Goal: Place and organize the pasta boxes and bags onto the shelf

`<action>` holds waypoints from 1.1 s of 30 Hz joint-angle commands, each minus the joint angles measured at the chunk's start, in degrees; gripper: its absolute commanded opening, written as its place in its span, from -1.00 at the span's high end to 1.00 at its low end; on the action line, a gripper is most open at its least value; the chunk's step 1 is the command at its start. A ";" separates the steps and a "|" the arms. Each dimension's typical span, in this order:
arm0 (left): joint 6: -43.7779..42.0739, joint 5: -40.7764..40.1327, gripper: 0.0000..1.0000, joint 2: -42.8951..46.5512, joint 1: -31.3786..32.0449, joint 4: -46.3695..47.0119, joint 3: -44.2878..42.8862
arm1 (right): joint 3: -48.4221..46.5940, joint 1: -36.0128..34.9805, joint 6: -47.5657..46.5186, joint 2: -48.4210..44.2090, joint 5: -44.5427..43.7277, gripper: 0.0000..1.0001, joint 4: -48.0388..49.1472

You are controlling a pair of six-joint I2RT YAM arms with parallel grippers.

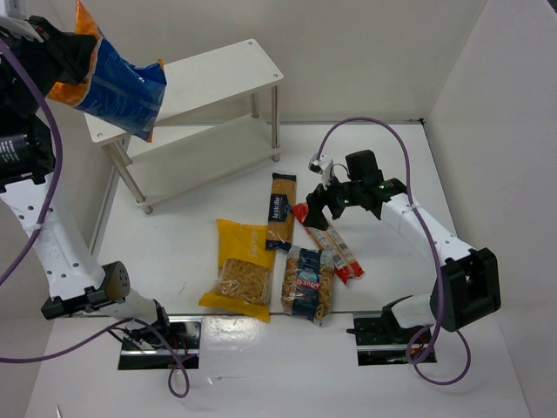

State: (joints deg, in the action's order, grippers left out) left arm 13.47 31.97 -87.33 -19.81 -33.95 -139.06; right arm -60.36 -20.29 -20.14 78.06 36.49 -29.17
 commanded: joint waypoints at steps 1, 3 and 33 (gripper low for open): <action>2.60 -2.43 1.00 -1.70 -1.19 8.38 -2.26 | 0.33 0.34 -0.69 0.16 1.48 -0.97 1.75; 2.61 -2.43 1.00 -2.49 -1.71 8.99 -2.87 | 0.33 0.34 -0.69 0.16 1.48 -0.97 1.75; -0.64 -9.11 1.00 -11.20 -3.83 12.51 -2.01 | 0.33 0.87 -1.74 3.41 3.67 -0.97 0.69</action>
State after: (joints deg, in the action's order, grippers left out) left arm 14.52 25.50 -98.94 -23.24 -31.20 -141.93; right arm -60.36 -19.86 -20.93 81.06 38.35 -29.23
